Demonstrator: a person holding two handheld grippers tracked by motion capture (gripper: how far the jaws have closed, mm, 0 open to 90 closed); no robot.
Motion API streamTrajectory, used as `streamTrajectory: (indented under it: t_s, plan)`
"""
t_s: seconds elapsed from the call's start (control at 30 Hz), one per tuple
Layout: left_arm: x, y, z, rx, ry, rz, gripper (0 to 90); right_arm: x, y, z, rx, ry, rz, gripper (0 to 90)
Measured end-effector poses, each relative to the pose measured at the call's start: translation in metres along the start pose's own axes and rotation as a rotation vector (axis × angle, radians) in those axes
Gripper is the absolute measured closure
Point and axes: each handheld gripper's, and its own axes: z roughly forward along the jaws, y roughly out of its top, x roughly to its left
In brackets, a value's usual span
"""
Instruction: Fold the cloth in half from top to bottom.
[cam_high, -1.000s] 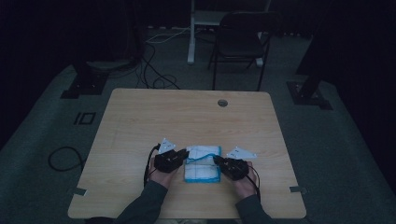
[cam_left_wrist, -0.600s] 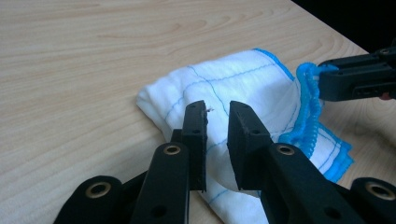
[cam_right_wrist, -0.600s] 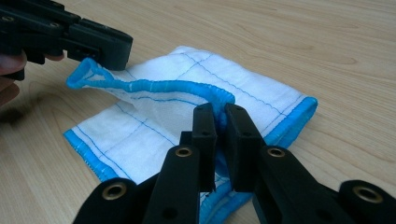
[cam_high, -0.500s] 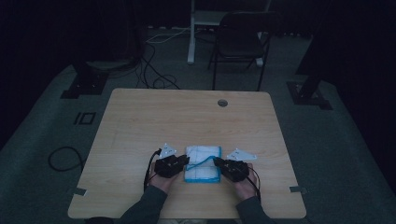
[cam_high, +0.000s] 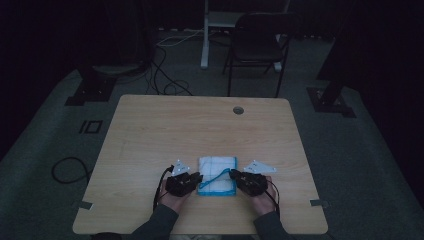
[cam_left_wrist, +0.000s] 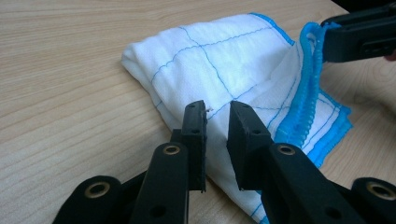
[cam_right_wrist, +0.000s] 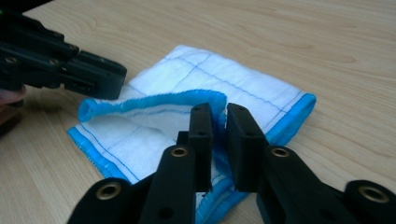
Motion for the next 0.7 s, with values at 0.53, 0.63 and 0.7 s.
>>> streamTrajectory:
  t_s: [0.53, 0.63, 0.7]
  plan:
    - [-0.005, -0.006, -0.001, 0.035, 0.019, 0.041, 76.2, -0.005, 0.001, -0.009, -0.049, -0.047, 0.043, 77.0]
    - [-0.005, -0.007, -0.002, 0.042, 0.021, 0.046, 76.0, -0.007, 0.003, -0.012, -0.072, -0.052, 0.058, 76.9]
    - [-0.005, -0.008, -0.002, 0.044, 0.022, 0.05, 75.8, -0.008, 0.003, -0.013, -0.068, -0.053, 0.061, 76.6]
